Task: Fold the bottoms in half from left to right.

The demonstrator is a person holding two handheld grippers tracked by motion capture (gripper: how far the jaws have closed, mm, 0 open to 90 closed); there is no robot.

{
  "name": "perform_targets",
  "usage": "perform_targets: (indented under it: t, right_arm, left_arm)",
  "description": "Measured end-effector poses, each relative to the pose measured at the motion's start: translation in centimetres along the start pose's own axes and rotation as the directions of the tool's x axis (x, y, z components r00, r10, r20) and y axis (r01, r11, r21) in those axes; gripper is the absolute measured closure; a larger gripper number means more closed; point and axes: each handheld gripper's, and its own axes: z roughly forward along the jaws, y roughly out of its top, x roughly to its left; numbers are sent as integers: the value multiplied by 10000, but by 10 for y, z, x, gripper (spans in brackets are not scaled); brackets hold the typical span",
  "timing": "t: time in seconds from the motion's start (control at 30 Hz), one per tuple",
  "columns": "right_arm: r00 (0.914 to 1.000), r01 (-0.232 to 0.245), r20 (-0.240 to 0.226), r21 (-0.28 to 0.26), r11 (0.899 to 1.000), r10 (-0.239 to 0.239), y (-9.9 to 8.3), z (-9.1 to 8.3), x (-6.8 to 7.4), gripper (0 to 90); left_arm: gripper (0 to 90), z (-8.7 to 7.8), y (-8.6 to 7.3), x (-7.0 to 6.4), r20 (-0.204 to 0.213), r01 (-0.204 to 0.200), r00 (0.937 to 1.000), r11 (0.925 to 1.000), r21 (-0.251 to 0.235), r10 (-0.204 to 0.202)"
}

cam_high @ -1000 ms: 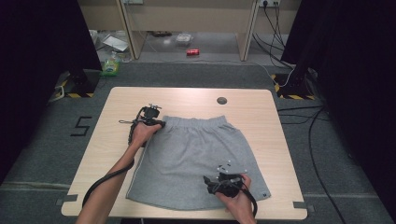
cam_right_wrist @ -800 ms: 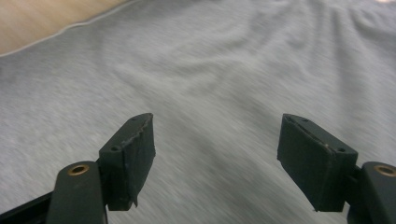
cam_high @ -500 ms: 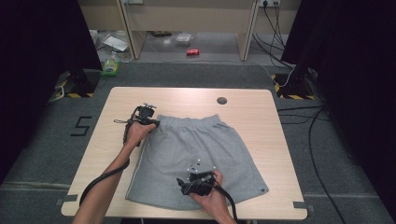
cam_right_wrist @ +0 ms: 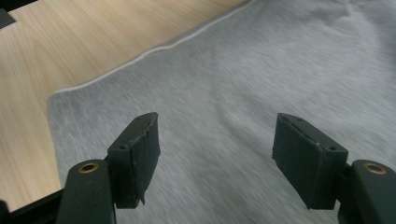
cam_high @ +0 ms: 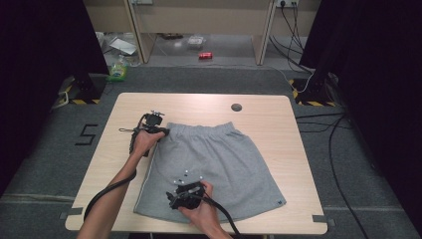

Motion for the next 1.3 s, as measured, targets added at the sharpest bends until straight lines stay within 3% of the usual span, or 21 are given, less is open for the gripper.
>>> perform_targets:
  t: [0.3,0.63,0.87,0.97,1.1,1.3]
  right_arm:
    - [9993,126,-346,197,9997,-119,13,20,25,335]
    - [9976,260,-644,254,9993,-243,18,34,43,340]
    - [9923,707,-1043,311,9970,-671,18,43,55,382]
    - [9910,651,-1200,396,9971,-599,17,45,60,386]
    - [9844,977,-1506,380,9945,-910,15,49,67,405]
    - [9790,976,-1844,517,9939,-865,14,55,77,431]
  left_arm:
    - [773,0,0,-3,-176,-173,9997,9998,-26,173]
    - [770,0,0,-5,-310,-386,9988,9993,8,386]
    - [770,0,0,-5,-348,-490,9982,9988,-2,489]
    - [770,0,0,-6,-413,-544,9977,9985,33,545]
    - [769,0,2,-8,-516,-687,9963,9975,135,693]
    - [769,0,2,-8,-518,-707,9961,9974,168,715]
